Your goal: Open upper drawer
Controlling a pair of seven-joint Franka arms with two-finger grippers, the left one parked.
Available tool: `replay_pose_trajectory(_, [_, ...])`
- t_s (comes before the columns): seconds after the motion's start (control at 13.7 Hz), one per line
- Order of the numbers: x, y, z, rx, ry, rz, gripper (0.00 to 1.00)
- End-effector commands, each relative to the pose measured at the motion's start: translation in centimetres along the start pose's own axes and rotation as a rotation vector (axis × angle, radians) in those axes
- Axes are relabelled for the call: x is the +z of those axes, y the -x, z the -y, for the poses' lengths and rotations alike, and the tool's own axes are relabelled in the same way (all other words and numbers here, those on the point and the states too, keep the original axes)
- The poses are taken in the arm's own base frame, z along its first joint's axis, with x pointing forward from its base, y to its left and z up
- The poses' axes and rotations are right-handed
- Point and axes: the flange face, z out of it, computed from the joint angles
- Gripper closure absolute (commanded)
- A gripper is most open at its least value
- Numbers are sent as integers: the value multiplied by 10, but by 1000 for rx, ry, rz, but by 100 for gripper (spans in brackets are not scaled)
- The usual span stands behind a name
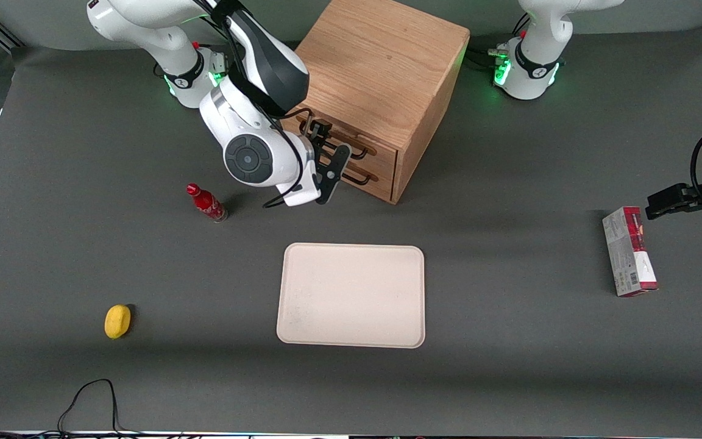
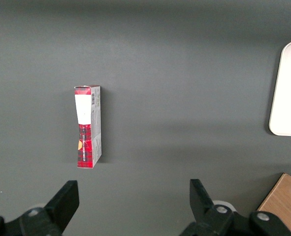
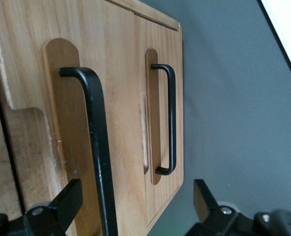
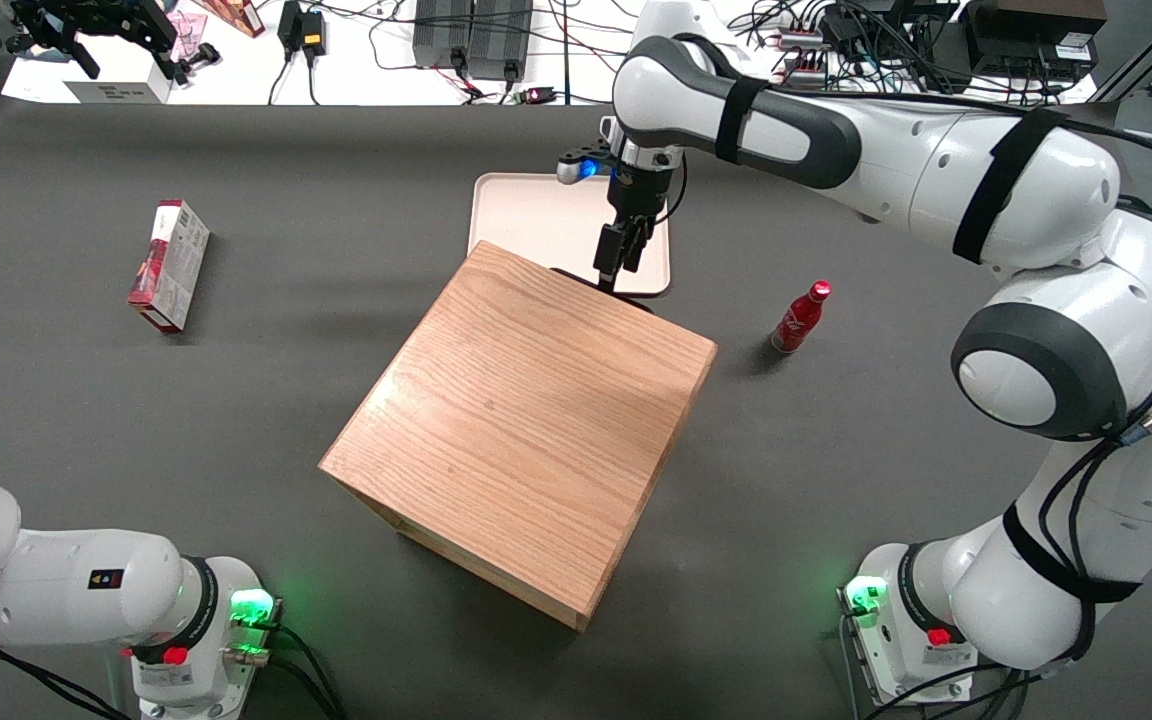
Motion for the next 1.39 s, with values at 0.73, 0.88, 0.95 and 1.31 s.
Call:
replay_pose_trajectory(0.73, [21,-2,-2,-33,46,-26,0])
replay_pose_trajectory(0.88, [22,-3,-5,-36,50,-34,0])
replay_pose_trajectory(0.95, [21,-3,-6,-35,54,-38,0])
replay_pose_trajectory(1.31, [19,-2,-13,-40,94,-35,0])
